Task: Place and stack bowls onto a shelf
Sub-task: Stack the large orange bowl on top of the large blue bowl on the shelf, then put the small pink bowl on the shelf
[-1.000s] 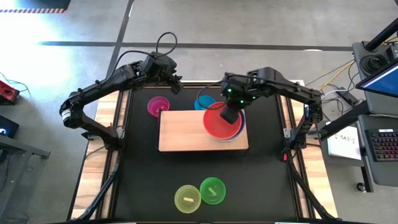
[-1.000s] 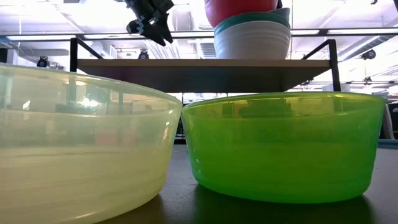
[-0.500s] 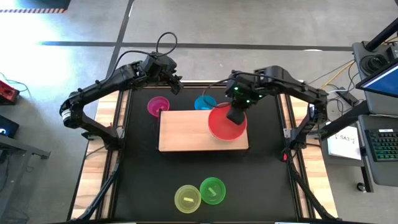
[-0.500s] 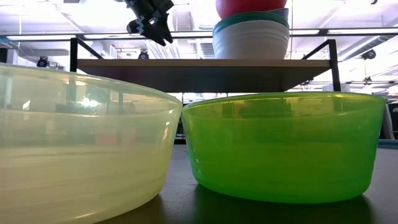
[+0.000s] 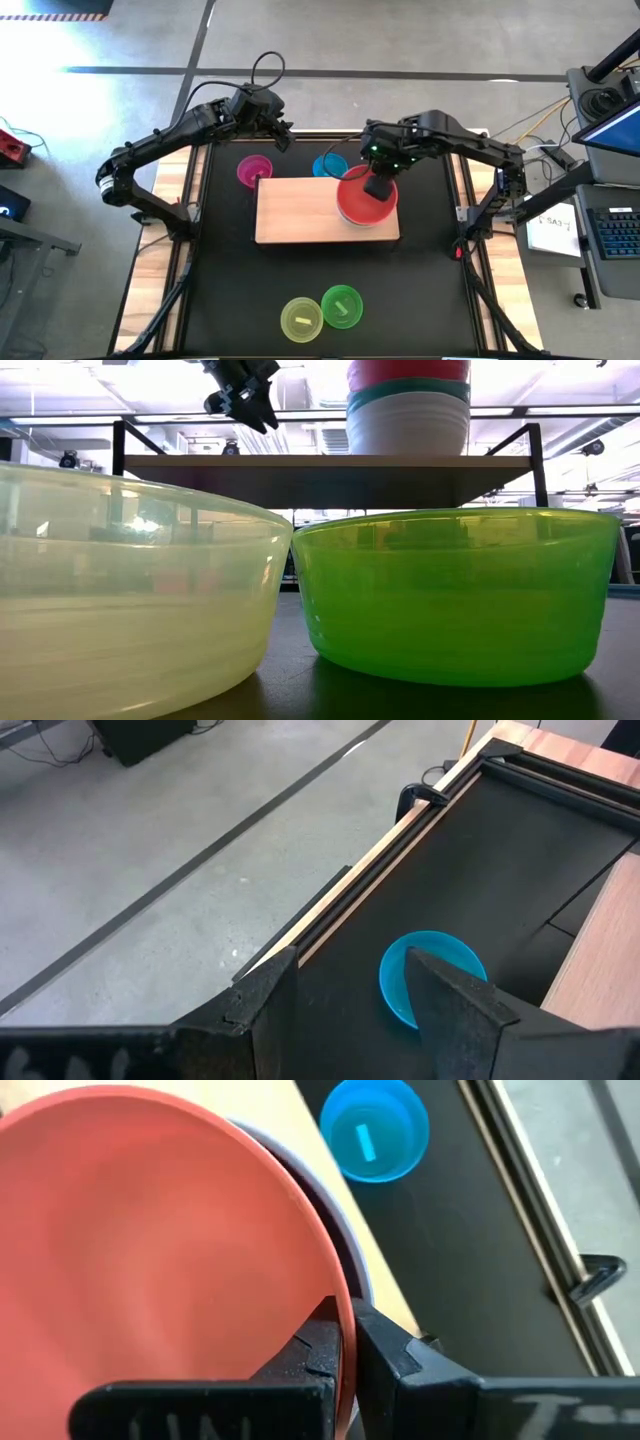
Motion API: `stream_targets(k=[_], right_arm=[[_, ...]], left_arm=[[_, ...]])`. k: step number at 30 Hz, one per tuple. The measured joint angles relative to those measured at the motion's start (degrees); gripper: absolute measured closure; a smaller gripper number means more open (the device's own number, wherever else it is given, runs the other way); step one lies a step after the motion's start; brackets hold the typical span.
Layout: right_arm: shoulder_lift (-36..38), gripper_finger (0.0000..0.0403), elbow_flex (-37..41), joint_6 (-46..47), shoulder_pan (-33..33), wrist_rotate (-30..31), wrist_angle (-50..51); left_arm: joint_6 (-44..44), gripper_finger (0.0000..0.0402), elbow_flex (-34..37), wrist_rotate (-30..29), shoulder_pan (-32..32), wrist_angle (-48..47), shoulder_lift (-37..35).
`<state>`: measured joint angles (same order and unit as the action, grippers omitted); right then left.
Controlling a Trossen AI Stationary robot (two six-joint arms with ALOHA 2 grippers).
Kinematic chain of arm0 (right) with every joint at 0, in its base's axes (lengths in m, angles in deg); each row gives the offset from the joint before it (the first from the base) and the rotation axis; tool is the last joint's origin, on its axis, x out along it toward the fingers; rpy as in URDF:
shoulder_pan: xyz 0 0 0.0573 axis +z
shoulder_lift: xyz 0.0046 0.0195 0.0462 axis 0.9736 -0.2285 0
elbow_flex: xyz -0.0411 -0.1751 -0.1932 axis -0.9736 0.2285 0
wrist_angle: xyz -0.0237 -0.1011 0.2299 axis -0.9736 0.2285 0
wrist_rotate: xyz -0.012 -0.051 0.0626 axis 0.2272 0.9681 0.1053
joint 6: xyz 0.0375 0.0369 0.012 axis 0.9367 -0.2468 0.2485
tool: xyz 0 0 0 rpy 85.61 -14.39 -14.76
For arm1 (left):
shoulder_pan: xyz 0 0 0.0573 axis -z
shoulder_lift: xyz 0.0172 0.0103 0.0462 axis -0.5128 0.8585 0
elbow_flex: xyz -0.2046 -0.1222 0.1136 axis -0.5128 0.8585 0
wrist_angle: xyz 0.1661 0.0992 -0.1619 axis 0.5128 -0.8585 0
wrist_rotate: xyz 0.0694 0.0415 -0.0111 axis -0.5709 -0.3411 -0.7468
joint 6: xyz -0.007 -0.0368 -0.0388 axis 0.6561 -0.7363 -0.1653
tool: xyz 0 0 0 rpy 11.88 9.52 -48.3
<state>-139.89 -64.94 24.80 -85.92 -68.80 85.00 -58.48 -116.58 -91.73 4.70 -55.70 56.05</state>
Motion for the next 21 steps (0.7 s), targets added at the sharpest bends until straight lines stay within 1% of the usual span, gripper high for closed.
stream_targets(k=[3, 6, 14, 18, 19, 21], right_arm=[[0.1, 0.0392, 0.0, 0.8, 0.0, 0.8, 0.0], [0.4, 0.0379, -0.4, 0.8, 0.0, 0.8, -0.2], [0.6, 0.0309, -2.1, 0.6, 0.0, 0.8, -0.2], [1.0, 0.0282, -4.2, -1.8, 0.0, 1.0, -0.8], [1.2, 0.0277, -4.6, -2.3, 0.0, 1.5, -1.8], [1.4, 0.0270, -4.8, -2.8, 0.0, 4.7, -4.1]], left_arm=[[0.0, 0.0233, 0.0, 0.0, 0.0, 0.0, 0.0], [0.0, 0.0233, 0.0, 0.0, 0.0, -0.1, 0.0], [0.1, 0.0233, 0.0, 0.1, 0.0, -0.8, 0.0], [0.8, 0.0233, 0.0, 0.2, 0.0, -2.8, 0.0], [0.8, 0.0233, 0.0, 0.2, 0.0, -3.5, 0.0], [0.9, 0.0233, 0.0, 0.2, 0.0, -5.4, 0.0]])
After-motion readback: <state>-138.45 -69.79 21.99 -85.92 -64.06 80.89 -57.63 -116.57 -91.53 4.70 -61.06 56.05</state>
